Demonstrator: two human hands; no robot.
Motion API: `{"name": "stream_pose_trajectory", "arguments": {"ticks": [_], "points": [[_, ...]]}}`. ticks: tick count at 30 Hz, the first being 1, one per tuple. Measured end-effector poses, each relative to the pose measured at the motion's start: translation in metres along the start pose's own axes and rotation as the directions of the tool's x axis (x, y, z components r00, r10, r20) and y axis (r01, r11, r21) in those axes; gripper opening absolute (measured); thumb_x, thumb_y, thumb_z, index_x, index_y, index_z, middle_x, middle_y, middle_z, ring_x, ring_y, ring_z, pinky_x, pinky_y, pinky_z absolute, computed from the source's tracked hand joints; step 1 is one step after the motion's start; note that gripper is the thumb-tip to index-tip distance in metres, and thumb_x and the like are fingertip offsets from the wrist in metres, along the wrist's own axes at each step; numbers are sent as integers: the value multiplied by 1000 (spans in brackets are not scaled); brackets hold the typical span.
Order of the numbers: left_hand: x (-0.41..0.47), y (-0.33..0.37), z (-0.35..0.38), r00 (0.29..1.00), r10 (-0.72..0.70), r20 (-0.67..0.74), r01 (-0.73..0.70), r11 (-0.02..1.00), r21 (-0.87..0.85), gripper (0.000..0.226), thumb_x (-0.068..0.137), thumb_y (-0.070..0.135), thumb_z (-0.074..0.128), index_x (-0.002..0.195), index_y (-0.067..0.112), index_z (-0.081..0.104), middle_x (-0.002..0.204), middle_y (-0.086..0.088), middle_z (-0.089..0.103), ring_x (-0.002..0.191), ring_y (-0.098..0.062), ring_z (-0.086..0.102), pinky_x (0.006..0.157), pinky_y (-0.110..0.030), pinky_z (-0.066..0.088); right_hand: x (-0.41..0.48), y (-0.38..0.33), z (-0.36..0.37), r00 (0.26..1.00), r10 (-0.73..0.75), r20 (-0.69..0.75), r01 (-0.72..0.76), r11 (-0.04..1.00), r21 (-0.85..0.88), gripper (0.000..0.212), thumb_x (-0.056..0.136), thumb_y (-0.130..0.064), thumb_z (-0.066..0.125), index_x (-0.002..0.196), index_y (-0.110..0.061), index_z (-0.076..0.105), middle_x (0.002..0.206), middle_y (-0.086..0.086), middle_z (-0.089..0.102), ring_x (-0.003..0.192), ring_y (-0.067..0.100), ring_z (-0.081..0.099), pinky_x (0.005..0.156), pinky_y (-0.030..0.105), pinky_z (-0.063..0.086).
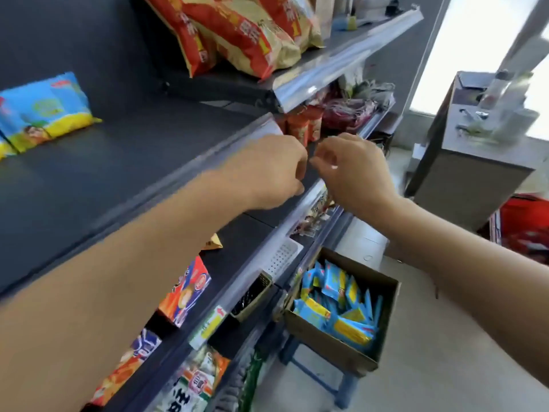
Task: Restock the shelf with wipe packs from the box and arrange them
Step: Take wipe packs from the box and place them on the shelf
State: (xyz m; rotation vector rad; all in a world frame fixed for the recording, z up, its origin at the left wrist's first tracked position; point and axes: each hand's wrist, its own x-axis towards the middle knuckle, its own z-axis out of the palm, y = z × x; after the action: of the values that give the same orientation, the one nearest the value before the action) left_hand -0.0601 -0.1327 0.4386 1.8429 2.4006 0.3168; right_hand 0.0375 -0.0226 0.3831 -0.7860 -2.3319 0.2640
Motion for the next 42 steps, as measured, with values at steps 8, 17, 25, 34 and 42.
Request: {"name": "stream_pose_trajectory", "arguments": {"ticks": [8, 17, 25, 34, 42], "points": [[101, 47, 168, 897, -30, 441, 77, 993, -90, 18, 87, 14, 62, 100, 5, 70, 108, -9, 68, 98, -27, 63, 71, -30, 47, -67, 160, 40, 808, 229, 544, -87, 958, -273, 25, 93, -20, 46, 107, -9, 64, 110, 13, 63, 105, 32, 58, 84, 41, 50], [142, 19, 328, 783, -208, 586, 364, 918, -161, 11, 87, 11, 62, 91, 5, 70, 98, -14, 69, 98, -30, 65, 77, -34, 50, -114, 264, 136, 482, 363, 797, -163, 931, -326, 30, 91, -16, 47, 118, -20, 59, 118, 12, 61, 106, 34, 58, 85, 35, 50], [156, -11, 431, 678, -376, 631, 582, 799, -149, 20, 91, 15, 61, 102, -2, 61, 105, -24, 62, 80, -31, 54, 58, -32, 39, -137, 316, 239, 357, 371, 858, -276, 919, -283, 34, 90, -8, 46, 122, -10, 58, 120, 15, 61, 104, 34, 58, 81, 34, 48], [167, -16, 505, 550, -536, 641, 786, 592, -179, 42, 90, 18, 61, 125, -4, 51, 124, -20, 59, 112, -33, 58, 88, -39, 49, -164, 345, 292, 193, 303, 933, 0, 951, -309, 73, 87, 2, 48, 144, -40, 29, 143, 10, 27, 126, 33, 31, 95, 42, 46], [171, -11, 500, 568, -558, 605, 793, 566, -223, 39, 88, 15, 61, 121, -4, 55, 122, -19, 61, 109, -32, 60, 81, -37, 51, -165, 353, 289, 371, 201, 907, 204, 935, -291, 37, 87, -18, 62, 121, -27, 51, 131, 3, 40, 119, 27, 37, 87, 35, 41]]}}
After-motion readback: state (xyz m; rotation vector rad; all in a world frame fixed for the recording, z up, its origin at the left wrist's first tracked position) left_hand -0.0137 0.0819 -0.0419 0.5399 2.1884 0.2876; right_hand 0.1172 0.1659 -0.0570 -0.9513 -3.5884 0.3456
